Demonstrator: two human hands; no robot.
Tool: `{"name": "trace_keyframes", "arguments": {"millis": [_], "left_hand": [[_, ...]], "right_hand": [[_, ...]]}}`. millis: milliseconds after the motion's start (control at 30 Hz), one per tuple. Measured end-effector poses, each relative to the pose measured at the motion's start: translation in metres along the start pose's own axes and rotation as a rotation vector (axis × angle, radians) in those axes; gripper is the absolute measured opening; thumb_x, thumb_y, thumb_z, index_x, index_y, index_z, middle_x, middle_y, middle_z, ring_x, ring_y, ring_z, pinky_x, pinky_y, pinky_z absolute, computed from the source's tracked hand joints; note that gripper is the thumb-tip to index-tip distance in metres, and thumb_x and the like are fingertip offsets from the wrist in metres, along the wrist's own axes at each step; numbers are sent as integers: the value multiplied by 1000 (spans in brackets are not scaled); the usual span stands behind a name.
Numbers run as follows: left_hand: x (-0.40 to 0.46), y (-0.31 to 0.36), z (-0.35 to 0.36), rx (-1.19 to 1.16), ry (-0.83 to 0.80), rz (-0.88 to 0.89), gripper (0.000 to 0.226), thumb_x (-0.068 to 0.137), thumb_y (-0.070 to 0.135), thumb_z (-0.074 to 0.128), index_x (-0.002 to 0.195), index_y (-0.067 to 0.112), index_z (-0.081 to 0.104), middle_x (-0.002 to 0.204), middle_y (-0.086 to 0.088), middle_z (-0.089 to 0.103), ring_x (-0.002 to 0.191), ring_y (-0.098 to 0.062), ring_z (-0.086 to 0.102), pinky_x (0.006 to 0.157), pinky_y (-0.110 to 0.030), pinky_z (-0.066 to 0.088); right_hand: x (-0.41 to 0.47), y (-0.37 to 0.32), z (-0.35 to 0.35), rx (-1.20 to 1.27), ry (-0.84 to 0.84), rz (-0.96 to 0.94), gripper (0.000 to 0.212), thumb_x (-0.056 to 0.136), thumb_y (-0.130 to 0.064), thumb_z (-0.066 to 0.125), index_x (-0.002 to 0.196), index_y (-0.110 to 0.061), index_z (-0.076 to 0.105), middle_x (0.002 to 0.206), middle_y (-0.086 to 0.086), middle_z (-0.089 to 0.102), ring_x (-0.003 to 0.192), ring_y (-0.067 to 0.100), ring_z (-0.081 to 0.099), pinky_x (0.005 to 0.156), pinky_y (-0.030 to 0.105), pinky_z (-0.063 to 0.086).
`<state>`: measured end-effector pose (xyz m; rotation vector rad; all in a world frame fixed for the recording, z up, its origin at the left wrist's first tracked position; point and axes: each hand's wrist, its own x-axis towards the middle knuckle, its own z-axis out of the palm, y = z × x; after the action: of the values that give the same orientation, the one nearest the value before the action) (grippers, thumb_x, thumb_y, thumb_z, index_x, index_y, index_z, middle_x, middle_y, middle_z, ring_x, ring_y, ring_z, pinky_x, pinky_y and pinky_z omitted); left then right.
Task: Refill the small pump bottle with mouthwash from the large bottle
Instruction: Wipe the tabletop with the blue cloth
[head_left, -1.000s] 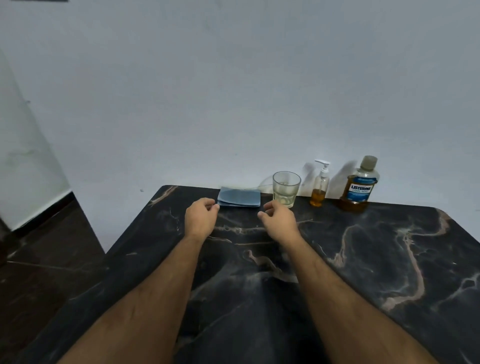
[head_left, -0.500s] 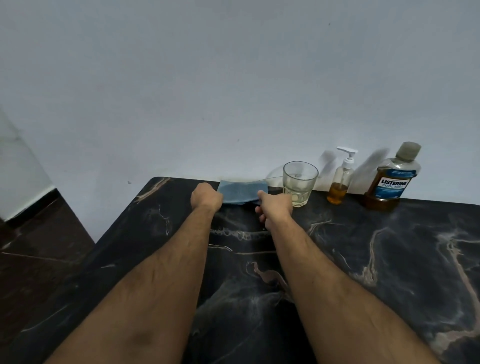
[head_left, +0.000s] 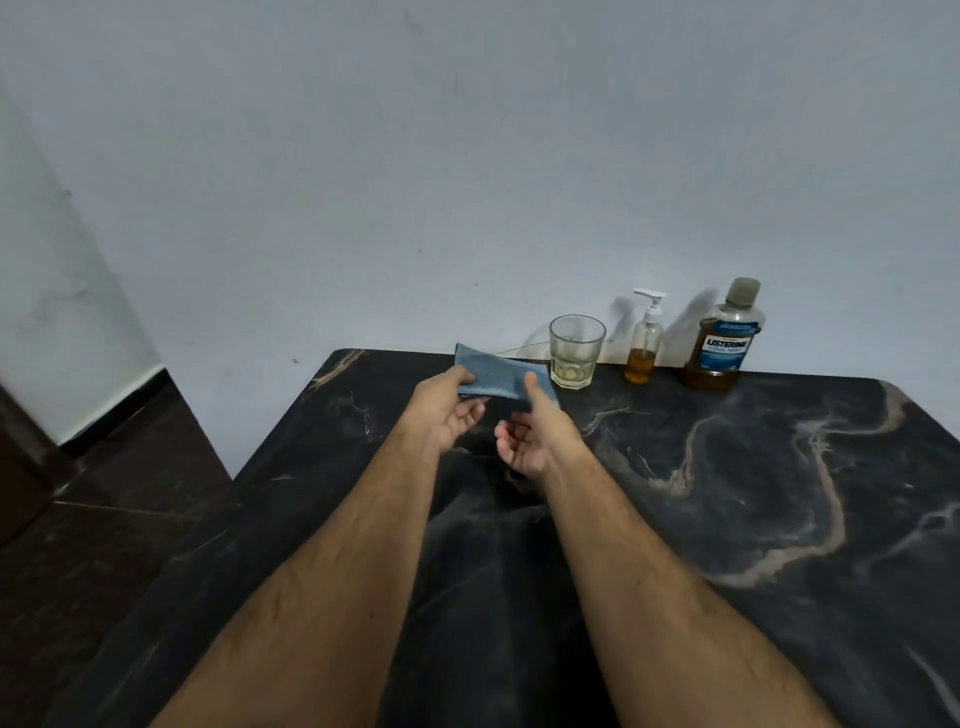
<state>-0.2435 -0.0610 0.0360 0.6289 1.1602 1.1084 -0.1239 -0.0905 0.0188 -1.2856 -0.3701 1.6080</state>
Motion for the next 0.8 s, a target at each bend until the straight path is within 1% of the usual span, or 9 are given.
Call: {"name": "trace_keyframes", "arguments": {"millis": [100, 200, 267, 333, 433, 533, 633, 733, 800], "left_hand": [[-50, -20, 8, -74, -84, -10, 9, 94, 6, 51, 91, 7, 59, 77, -10, 63, 62, -14, 62, 44, -18, 49], [-101, -44, 11, -92, -162, -42, 9, 96, 4, 49, 96, 7, 58, 74, -8, 70, 59, -11, 69, 46, -18, 51], [-131, -62, 11, -23, -230, -59, 11, 97, 7, 48, 103, 8, 57, 76, -6, 73, 64, -10, 72, 49, -18, 53], [-157, -82, 9, 126, -243, -41, 11, 98, 13, 51, 106, 12, 59, 88, -5, 73, 75, -12, 71, 56, -21, 54], [-186, -103, -2, 311, -169, 80, 10, 98, 24, 55, 103, 18, 62, 101, -4, 74, 83, -13, 71, 65, -24, 53], [-211, -115, -14, 344, -99, 236, 10, 98, 25, 55, 102, 19, 62, 102, -4, 74, 82, -13, 71, 65, -24, 51], [-227, -122, -27, 345, 19, 416, 6, 95, 19, 57, 94, 21, 63, 90, -2, 74, 73, -9, 70, 60, -20, 47], [-231, -128, -50, 382, 170, 563, 9, 91, 19, 60, 87, 26, 64, 81, 4, 73, 74, -12, 71, 71, -28, 54], [-230, -130, -68, 465, 274, 611, 9, 88, 23, 62, 84, 31, 64, 81, 6, 74, 80, -12, 71, 80, -34, 55]], "right_hand": [[-43, 4, -19, 69, -72, -19, 63, 85, -63, 61, 113, -7, 63, 93, 10, 68, 79, 21, 64, 64, 33, 51], [-88, 6, -48, 152, -8, -141, 42, 93, -33, 63, 125, -6, 56, 100, 13, 67, 83, 25, 66, 65, 37, 52], [-115, 8, -70, 162, 87, -263, 24, 94, -16, 64, 114, -8, 55, 101, 15, 65, 87, 29, 66, 58, 43, 53], [-141, 13, -93, 77, 165, -408, 20, 92, -10, 65, 108, -11, 54, 106, 14, 63, 99, 32, 65, 64, 48, 57], [-188, 24, -125, -245, 271, -646, 8, 91, -10, 64, 94, -16, 61, 93, 5, 65, 99, 26, 63, 84, 44, 55], [-230, 36, -158, -690, 369, -883, 8, 93, -17, 60, 86, -16, 64, 80, -1, 64, 84, 20, 62, 75, 26, 40], [-255, 49, -186, -1116, 501, -1088, 11, 92, -18, 61, 90, -15, 72, 74, 2, 68, 71, 23, 62, 66, 32, 45], [-259, 73, -202, -1436, 509, -1088, 10, 82, -21, 65, 81, -14, 71, 76, 8, 70, 74, 35, 64, 61, 39, 51], [-255, 96, -206, -1588, 399, -997, 20, 77, -32, 62, 77, -13, 69, 80, 7, 69, 79, 33, 66, 62, 38, 52]]}}
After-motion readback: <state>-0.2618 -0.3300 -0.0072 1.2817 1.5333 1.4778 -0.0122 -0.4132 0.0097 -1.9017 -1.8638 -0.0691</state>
